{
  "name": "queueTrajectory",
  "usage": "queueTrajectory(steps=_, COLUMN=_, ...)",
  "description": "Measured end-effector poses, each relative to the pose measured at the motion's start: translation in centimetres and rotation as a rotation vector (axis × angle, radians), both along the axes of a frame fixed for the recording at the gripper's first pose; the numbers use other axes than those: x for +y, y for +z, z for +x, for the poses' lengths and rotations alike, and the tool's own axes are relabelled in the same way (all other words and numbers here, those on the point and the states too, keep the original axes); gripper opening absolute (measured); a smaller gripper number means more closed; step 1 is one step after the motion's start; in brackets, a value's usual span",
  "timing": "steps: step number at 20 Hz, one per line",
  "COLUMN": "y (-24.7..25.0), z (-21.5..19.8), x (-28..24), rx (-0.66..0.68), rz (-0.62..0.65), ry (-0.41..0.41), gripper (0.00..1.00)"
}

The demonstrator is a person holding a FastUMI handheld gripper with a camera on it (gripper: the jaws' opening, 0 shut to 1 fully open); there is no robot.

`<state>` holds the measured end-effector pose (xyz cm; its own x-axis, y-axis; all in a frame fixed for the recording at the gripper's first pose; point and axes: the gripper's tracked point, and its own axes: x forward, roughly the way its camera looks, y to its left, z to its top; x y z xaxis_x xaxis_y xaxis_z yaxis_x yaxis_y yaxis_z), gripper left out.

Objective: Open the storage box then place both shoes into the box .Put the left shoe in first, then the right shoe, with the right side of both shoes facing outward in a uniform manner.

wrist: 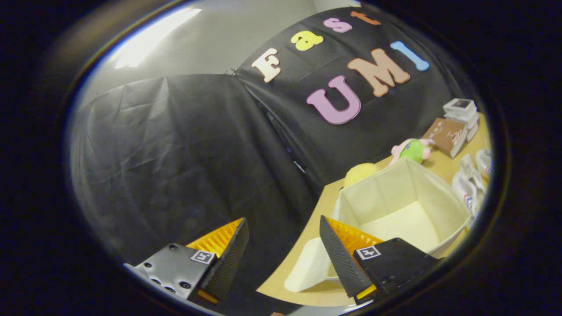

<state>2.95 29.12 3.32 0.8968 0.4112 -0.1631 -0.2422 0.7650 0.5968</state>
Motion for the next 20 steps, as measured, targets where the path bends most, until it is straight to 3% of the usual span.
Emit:
queueTrajectory(steps=6, y=-2.0, z=2.1, x=-10.0, rx=0.067, rz=-0.358, ry=-0.16, gripper=1.0)
queueTrajectory(steps=12, y=-3.1, z=4.4, x=-17.5, rx=0.147, rz=-0.414, ry=-0.272, gripper=1.0)
queueTrajectory(steps=17, y=-6.8, z=5.3, x=-24.7, rx=0.312, rz=-0.578, ry=-0.341, gripper=1.0)
queueTrajectory(steps=20, y=-10.3, z=4.9, x=-28.2, rx=0.447, rz=-0.675, ry=-0.343, gripper=1.0)
